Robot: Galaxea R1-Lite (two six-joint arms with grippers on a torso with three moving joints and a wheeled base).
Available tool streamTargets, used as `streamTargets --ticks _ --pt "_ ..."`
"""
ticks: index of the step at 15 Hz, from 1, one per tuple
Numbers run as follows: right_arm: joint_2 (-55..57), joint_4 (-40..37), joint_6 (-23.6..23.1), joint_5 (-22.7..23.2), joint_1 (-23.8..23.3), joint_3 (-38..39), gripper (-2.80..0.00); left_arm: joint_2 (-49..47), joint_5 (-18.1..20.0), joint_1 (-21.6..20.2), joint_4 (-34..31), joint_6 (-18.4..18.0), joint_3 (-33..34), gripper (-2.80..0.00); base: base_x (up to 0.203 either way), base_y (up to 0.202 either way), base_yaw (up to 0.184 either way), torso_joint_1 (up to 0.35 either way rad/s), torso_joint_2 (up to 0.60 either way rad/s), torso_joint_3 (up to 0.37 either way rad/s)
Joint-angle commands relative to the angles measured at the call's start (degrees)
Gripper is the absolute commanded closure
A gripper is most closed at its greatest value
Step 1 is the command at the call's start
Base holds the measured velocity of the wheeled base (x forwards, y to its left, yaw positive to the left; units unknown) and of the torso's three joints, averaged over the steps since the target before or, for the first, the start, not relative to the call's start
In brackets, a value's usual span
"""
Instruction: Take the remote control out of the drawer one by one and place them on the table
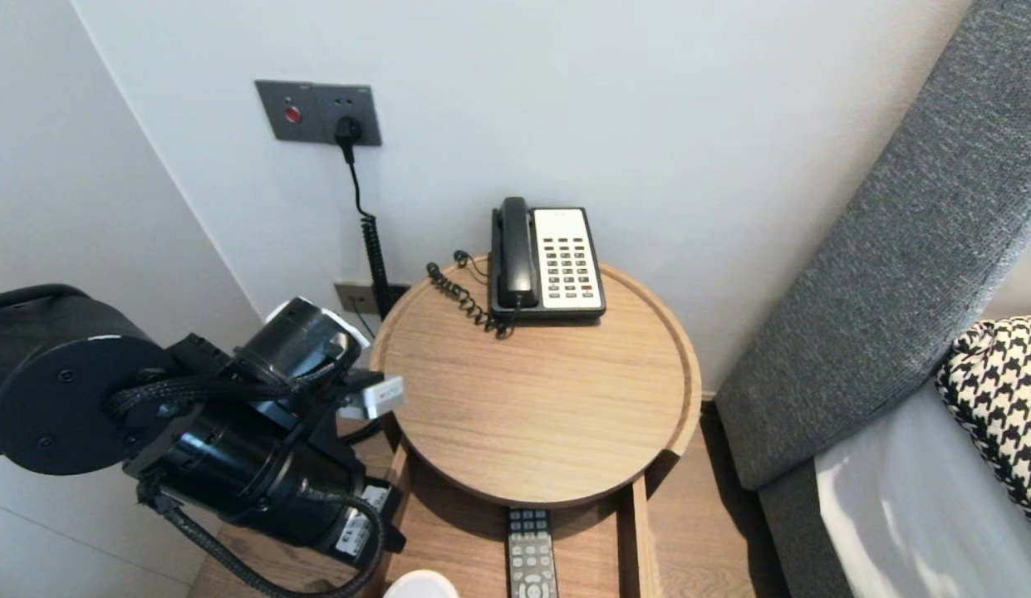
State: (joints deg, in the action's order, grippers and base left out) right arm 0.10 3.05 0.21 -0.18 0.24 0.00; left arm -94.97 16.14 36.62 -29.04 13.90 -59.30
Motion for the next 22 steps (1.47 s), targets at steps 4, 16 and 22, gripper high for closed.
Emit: streamTargets --ticks 4,16,22 --pt "0.08 0.02 -0.03 0.01 0.02 1.41 0.0 -1.18 0.03 0.03 -1.46 0.08 -0.55 0.0 0.0 0.0 0.0 0.0 0.0 0.0" --pt "0.08 0.02 0.0 0.01 0.02 1.41 0.0 -6.56 -14.0 11.82 -10.7 12.7 -7.42 -2.8 0.0 0.0 0.0 0.0 0.0 0.0" --pt "0.08 0.02 -0.03 0.01 0.02 1.41 0.0 -8.66 -19.18 14.84 -10.59 16.7 -12.07 -2.8 0.0 0.0 0.0 0.0 0.0 0.0"
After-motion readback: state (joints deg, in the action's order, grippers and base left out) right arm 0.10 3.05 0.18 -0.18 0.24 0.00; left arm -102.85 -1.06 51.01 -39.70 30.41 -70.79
